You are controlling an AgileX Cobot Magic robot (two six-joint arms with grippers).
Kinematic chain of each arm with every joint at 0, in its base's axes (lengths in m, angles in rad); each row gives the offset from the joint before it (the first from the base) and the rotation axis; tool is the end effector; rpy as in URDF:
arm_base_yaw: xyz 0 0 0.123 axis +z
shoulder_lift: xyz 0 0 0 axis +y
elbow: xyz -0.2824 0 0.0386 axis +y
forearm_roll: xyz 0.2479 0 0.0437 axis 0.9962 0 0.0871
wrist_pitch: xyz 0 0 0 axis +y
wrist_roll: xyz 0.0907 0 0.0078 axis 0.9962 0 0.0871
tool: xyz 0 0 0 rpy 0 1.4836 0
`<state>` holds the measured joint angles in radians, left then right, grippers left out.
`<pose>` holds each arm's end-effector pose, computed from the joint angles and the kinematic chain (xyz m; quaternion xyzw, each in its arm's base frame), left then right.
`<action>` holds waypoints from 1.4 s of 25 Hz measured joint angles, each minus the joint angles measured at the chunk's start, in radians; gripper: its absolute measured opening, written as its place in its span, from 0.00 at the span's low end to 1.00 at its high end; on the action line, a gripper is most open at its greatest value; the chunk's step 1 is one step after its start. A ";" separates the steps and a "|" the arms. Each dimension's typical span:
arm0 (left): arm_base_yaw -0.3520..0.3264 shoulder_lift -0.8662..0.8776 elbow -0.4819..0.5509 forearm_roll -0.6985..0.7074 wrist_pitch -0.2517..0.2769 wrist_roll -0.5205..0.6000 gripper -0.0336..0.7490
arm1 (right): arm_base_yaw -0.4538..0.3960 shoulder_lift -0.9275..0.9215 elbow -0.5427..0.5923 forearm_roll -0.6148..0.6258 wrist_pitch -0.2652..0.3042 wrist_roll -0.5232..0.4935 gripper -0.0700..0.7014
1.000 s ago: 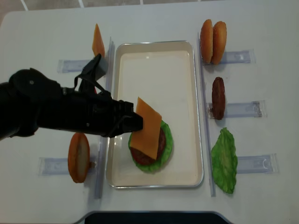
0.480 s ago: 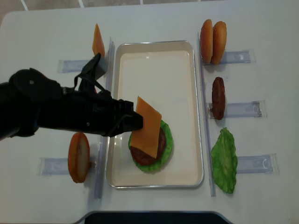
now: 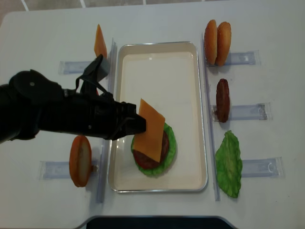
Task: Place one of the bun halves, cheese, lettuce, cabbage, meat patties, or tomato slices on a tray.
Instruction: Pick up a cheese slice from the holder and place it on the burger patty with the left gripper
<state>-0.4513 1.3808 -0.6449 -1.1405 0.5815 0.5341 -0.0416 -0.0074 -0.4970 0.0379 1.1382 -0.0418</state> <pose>0.2011 -0.1481 0.2110 0.0450 0.9174 -0.3625 0.1578 -0.0090 0.0035 0.2702 -0.0016 0.8716 -0.0016 0.4903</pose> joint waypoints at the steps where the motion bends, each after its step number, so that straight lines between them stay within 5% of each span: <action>1: 0.000 0.000 0.000 0.000 0.002 0.000 0.09 | 0.000 0.000 0.000 0.000 0.000 0.000 0.76; 35: -0.050 0.069 0.000 0.004 -0.052 0.000 0.09 | 0.000 0.000 0.000 0.000 0.000 0.000 0.76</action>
<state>-0.5009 1.4499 -0.6449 -1.1365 0.5300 0.5341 -0.0416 -0.0074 -0.4970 0.0379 1.1382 -0.0418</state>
